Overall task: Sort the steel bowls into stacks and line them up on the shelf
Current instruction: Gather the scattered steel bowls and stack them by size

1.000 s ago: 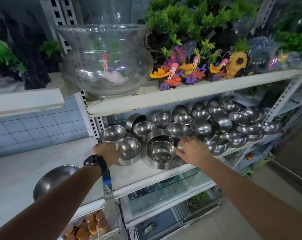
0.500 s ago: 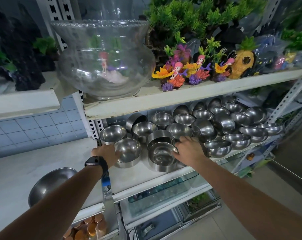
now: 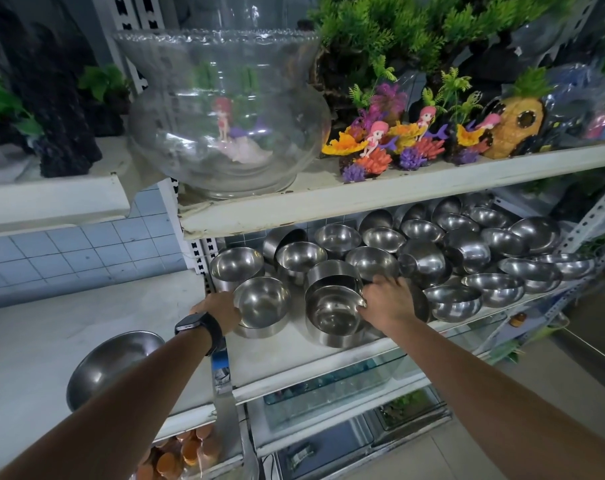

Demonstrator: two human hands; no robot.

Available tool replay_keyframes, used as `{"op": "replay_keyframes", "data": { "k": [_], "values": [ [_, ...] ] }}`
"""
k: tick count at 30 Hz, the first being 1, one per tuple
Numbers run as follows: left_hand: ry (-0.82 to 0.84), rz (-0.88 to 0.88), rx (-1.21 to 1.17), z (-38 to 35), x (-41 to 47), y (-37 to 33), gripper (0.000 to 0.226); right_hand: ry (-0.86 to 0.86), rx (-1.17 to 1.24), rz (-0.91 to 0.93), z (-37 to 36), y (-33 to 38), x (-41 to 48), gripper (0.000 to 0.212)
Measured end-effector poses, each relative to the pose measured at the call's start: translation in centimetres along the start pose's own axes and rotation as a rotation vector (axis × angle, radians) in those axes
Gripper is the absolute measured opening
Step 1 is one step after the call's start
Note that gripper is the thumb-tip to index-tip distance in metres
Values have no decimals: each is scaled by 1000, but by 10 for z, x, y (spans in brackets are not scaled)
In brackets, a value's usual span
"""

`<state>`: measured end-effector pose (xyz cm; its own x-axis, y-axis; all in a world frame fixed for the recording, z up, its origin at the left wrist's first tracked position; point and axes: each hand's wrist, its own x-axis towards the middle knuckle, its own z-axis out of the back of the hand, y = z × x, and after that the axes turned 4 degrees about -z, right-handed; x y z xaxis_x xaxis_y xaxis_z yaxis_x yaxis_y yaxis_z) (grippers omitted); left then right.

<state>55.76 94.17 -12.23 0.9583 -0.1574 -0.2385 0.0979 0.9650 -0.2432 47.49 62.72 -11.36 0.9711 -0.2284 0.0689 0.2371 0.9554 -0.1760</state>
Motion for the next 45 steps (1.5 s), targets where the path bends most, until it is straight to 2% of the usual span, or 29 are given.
{"op": "replay_keyframes", "data": {
  "k": [4,8,19,20,23,25,27,29,31,34,36,37,45],
  "values": [
    [26,5,-64,2,2,2,19,-1,54,-29,-1,6,-1,22],
    [35,7,-118,3,2,3,5,25,116,-46,0,12,-3,20],
    [-15,9,-214,3,-10,6,31,78,237,-57,-5,25,-12,24],
    [-38,17,-278,2,-11,6,32,77,244,-57,-4,27,-13,25],
    [9,-88,-130,9,-25,3,36,94,269,-56,-2,32,-16,26],
    [7,-67,-152,9,-22,4,33,124,301,-63,-2,35,-17,27],
    [-20,-1,-269,13,-22,5,33,168,410,-86,-5,36,-17,25],
    [-52,-19,-266,17,-21,10,38,244,563,-110,-6,38,-18,25],
    [-21,-58,-192,21,-23,14,50,314,698,-137,-4,39,-21,33],
    [-14,-9,-280,28,-28,18,62,398,909,-224,-2,43,-25,46],
    [-11,50,-519,33,-26,20,51,418,1010,-267,-6,46,-26,48],
    [-72,56,-633,33,-25,22,43,424,1048,-281,-7,47,-27,49],
    [30,17,-567,47,-36,25,34,441,1370,-390,-13,52,-38,41]
  ]
}}
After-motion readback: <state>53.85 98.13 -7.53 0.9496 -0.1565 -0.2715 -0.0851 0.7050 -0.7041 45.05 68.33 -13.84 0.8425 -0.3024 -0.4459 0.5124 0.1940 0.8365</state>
